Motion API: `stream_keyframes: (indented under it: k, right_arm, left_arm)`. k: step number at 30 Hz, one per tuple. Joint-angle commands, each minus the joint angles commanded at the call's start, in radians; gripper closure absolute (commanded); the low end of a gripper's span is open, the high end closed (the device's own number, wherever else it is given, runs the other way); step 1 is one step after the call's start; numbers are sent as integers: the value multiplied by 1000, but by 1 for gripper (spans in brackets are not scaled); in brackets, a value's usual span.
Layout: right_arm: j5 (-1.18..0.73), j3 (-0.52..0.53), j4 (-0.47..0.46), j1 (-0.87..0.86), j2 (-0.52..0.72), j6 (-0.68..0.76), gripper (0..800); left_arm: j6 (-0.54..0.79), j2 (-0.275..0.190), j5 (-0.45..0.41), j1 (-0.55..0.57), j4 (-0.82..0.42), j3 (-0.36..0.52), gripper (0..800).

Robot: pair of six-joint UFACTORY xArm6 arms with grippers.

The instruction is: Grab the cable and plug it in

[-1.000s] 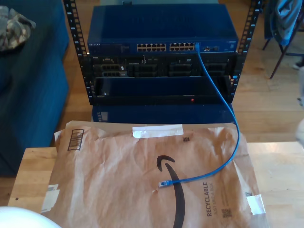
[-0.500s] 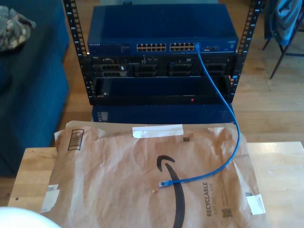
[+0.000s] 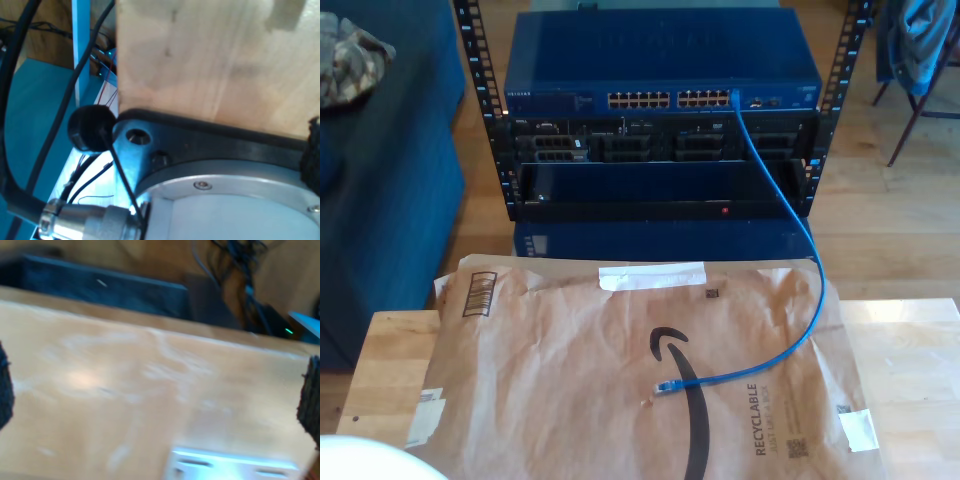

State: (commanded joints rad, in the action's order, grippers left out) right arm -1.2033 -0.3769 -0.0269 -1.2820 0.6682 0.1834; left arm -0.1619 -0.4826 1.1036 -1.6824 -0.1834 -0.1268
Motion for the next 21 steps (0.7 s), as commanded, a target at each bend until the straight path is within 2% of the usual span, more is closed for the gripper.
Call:
stream_keyframes:
  k: [7, 15, 18, 21]
  right_arm:
    - [34, 155, -3, -21, 15, 0, 2]
    - [287, 339, -3, -95, 12, -25, 2]
    - [381, 388, -3, -94, 12, -26, 1]
    - [393, 391, -5, -103, 12, -26, 1]
  left_arm:
    - [-2, 0, 0, 2, 0, 0, 0]
    - [-2, 0, 0, 0, 0, 0, 0]
    - [0, 0, 0, 2, 0, 0, 0]
    - [-2, 0, 2, 2, 0, 0, 0]
